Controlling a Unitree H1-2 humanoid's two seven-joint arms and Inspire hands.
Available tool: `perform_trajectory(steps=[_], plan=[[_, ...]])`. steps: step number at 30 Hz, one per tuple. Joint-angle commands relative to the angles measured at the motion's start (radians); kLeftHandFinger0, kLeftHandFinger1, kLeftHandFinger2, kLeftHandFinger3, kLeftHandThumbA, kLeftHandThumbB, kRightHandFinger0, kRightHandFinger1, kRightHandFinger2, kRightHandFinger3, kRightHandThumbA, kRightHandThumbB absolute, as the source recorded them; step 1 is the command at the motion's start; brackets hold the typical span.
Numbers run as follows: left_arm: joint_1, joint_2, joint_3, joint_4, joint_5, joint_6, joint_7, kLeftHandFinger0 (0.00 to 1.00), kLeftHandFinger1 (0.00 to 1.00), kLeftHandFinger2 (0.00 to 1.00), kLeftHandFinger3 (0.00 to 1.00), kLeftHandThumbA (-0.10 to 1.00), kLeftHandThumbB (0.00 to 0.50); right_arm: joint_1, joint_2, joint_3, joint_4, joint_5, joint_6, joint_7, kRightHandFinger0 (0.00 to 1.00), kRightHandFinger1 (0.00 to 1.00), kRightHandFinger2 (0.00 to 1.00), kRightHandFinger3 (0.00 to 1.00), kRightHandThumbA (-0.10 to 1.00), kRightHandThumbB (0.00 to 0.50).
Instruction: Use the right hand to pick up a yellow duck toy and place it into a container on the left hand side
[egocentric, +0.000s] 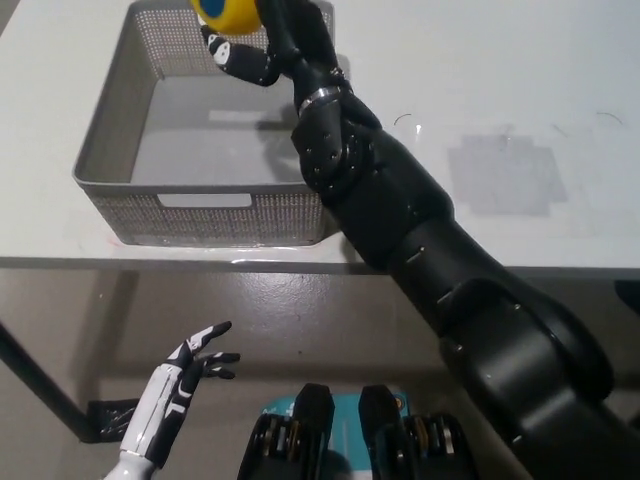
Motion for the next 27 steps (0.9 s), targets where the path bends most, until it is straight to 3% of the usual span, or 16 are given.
perform_trajectory(steps=[1, 2, 3, 8, 19, 22, 24, 26, 27], plan=[[-0.022, 0.021, -0.009, -0.013, 0.003, -0.033, -0.016, 0.70, 0.75, 0.93, 1.00, 1.00, 0.237, -0.036, -0.026, 0.019, -0.046, 0.019, 0.043, 0.136, 1.00, 1.00, 1.00, 1.00, 1.00, 0.500], [-0.023, 0.021, -0.009, -0.012, 0.003, -0.035, -0.017, 0.70, 0.75, 0.93, 1.00, 1.00, 0.237, -0.034, -0.027, 0.021, -0.050, 0.019, 0.046, 0.139, 1.00, 1.00, 1.00, 1.00, 1.00, 0.500], [-0.023, 0.021, -0.010, -0.010, 0.003, -0.037, -0.017, 0.74, 0.80, 0.97, 1.00, 1.00, 0.238, -0.026, -0.032, 0.023, -0.059, 0.019, 0.040, 0.141, 1.00, 1.00, 1.00, 1.00, 1.00, 0.465], [-0.028, 0.022, -0.011, -0.007, -0.003, -0.042, -0.023, 0.81, 0.88, 1.00, 1.00, 1.00, 0.243, -0.012, -0.055, 0.023, -0.075, 0.025, 0.034, 0.158, 1.00, 1.00, 1.00, 1.00, 1.00, 0.453], [-0.031, 0.020, -0.020, 0.000, 0.003, -0.052, -0.024, 0.81, 0.89, 1.00, 1.00, 1.00, 0.243, 0.079, -0.145, -0.011, -0.281, 0.025, 0.015, 0.110, 1.00, 1.00, 1.00, 1.00, 1.00, 0.390], [-0.030, 0.020, -0.020, -0.006, -0.016, -0.035, -0.032, 0.82, 0.90, 1.00, 1.00, 1.00, 0.244, 0.149, -0.207, -0.055, -0.506, 0.040, 0.030, 0.126, 1.00, 1.00, 1.00, 1.00, 1.00, 0.403], [-0.030, 0.022, -0.019, -0.017, -0.020, -0.019, -0.036, 0.83, 0.90, 1.00, 1.00, 1.00, 0.254, 0.198, -0.255, -0.086, -0.682, 0.048, 0.053, 0.154, 1.00, 1.00, 1.00, 1.00, 1.00, 0.356], [-0.033, 0.027, -0.017, -0.018, -0.011, -0.022, -0.033, 0.82, 0.90, 1.00, 1.00, 1.00, 0.256, 0.233, -0.299, -0.113, -0.809, 0.050, 0.069, 0.171, 1.00, 1.00, 1.00, 1.00, 1.00, 0.372], [-0.034, 0.032, -0.016, -0.017, -0.011, -0.024, -0.035, 0.81, 0.90, 1.00, 1.00, 1.00, 0.253, 0.259, -0.333, -0.131, -0.904, 0.051, 0.100, 0.197, 1.00, 1.00, 1.00, 1.00, 1.00, 0.357]])
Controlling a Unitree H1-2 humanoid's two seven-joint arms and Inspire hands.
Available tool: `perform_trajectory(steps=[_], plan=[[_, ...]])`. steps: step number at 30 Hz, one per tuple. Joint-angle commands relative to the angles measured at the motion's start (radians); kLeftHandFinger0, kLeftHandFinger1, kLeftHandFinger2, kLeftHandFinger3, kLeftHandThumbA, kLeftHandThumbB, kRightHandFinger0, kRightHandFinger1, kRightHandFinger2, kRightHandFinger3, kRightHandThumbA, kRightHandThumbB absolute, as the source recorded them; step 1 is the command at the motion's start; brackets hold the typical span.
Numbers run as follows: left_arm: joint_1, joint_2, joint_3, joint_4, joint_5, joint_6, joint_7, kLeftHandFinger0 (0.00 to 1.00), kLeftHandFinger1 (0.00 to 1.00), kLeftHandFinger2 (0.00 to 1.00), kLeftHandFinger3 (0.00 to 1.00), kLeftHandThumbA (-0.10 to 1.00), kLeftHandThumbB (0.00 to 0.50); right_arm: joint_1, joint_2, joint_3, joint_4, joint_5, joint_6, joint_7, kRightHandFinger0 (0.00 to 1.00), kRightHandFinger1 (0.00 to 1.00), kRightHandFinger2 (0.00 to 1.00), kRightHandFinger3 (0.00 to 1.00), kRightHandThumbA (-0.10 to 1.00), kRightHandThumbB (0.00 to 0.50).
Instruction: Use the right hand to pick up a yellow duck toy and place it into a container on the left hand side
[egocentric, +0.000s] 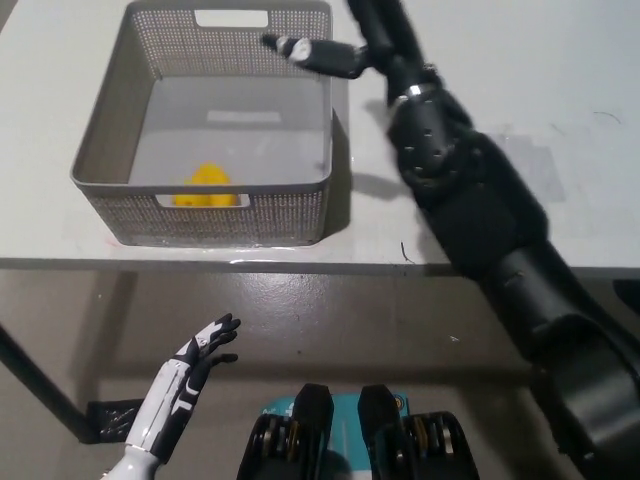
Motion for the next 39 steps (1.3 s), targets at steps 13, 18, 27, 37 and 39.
perform_trajectory(steps=[13, 18, 27, 37, 39], plan=[[-0.046, 0.024, 0.008, 0.000, -0.011, -0.031, -0.010, 0.81, 0.90, 1.00, 1.00, 1.00, 0.246, 0.416, -0.315, -0.304, -1.110, 0.222, 0.100, 0.130, 1.00, 1.00, 1.00, 1.00, 1.00, 0.290], [-0.055, 0.020, 0.031, 0.002, -0.037, -0.015, 0.001, 0.83, 0.92, 1.00, 1.00, 1.00, 0.252, 0.615, -0.270, -0.285, -1.207, 0.334, 0.045, 0.117, 1.00, 1.00, 1.00, 1.00, 1.00, 0.305], [-0.047, 0.020, 0.058, 0.001, -0.086, 0.018, -0.006, 0.86, 0.97, 1.00, 1.00, 1.00, 0.187, 0.994, -0.117, -0.123, -0.881, 0.344, -0.242, 0.095, 1.00, 1.00, 1.00, 1.00, 0.94, 0.285], [-0.081, 0.020, 0.071, 0.013, -0.113, 0.034, -0.016, 0.89, 1.00, 1.00, 1.00, 1.00, 0.152, 1.092, -0.054, -0.122, -0.674, 0.420, -0.325, 0.153, 1.00, 1.00, 1.00, 1.00, 0.95, 0.227], [-0.088, 0.018, 0.074, 0.018, -0.112, 0.030, -0.015, 0.89, 1.00, 1.00, 1.00, 1.00, 0.144, 1.086, -0.053, -0.121, -0.650, 0.428, -0.338, 0.166, 1.00, 1.00, 1.00, 1.00, 0.95, 0.205]])
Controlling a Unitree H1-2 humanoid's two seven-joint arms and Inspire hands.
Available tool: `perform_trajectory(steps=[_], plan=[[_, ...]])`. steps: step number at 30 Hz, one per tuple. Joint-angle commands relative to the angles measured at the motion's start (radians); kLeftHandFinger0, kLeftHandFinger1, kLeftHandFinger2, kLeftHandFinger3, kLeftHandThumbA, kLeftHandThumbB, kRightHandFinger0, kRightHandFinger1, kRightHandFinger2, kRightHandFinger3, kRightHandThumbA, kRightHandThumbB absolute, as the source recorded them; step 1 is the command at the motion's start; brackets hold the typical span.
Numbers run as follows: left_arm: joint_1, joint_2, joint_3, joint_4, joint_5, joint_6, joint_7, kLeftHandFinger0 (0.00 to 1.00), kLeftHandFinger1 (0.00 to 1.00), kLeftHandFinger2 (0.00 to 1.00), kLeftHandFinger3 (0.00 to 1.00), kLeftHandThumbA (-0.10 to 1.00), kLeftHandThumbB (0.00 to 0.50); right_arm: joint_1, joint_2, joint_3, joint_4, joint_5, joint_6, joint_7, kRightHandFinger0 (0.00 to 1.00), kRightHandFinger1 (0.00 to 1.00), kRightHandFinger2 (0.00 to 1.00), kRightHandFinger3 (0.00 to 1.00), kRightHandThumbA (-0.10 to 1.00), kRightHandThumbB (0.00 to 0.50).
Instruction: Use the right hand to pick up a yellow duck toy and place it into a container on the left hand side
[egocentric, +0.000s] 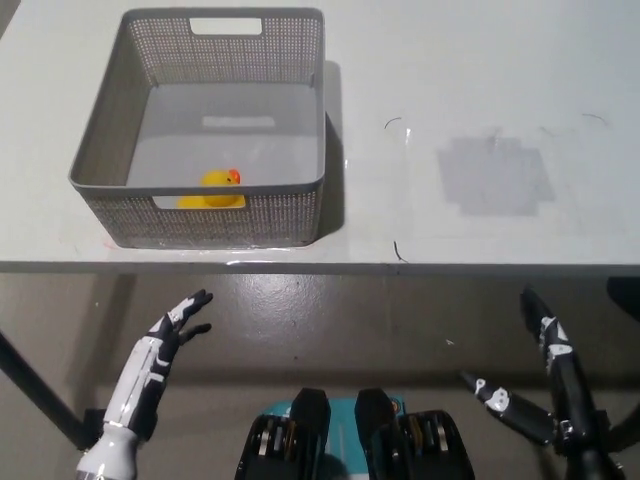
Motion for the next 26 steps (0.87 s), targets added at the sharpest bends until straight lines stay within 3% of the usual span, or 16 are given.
perform_trajectory(steps=[1, 4, 6, 11, 14, 22, 26], plan=[[-0.043, 0.016, 0.013, 0.011, -0.048, -0.009, -0.015, 0.89, 1.00, 1.00, 1.00, 1.00, 0.141, -0.026, 0.013, 0.005, 0.051, 0.119, -0.168, 0.069, 1.00, 1.00, 1.00, 1.00, 0.94, 0.203], [-0.051, 0.015, 0.016, 0.004, -0.047, -0.001, -0.015, 0.90, 1.00, 1.00, 1.00, 1.00, 0.125, -0.048, 0.027, -0.003, 0.098, 0.191, -0.171, 0.112, 1.00, 1.00, 1.00, 1.00, 0.92, 0.235], [-0.053, 0.018, 0.015, 0.002, -0.050, 0.002, -0.018, 0.90, 1.00, 1.00, 1.00, 1.00, 0.128, -0.055, 0.029, -0.006, 0.113, 0.191, -0.181, 0.116, 1.00, 1.00, 1.00, 1.00, 0.94, 0.222], [-0.066, 0.018, 0.013, 0.010, -0.051, -0.002, -0.019, 0.90, 1.00, 1.00, 1.00, 1.00, 0.144, -0.068, 0.036, -0.023, 0.122, 0.222, -0.165, 0.131, 1.00, 1.00, 1.00, 1.00, 0.93, 0.260], [-0.071, 0.020, 0.015, 0.010, -0.052, 0.001, -0.020, 0.91, 1.00, 1.00, 1.00, 1.00, 0.152, -0.082, 0.035, -0.027, 0.128, 0.230, -0.155, 0.143, 1.00, 1.00, 1.00, 1.00, 0.94, 0.253], [-0.063, 0.022, 0.008, -0.018, -0.024, 0.051, -0.017, 0.93, 1.00, 1.00, 1.00, 1.00, 0.116, -0.090, 0.032, -0.033, 0.139, 0.226, -0.133, 0.156, 1.00, 1.00, 1.00, 1.00, 0.95, 0.260], [-0.043, 0.021, 0.005, -0.020, -0.014, 0.052, -0.014, 0.92, 1.00, 1.00, 1.00, 1.00, 0.147, -0.075, 0.029, -0.027, 0.139, 0.213, -0.142, 0.161, 1.00, 1.00, 1.00, 1.00, 0.95, 0.231]])
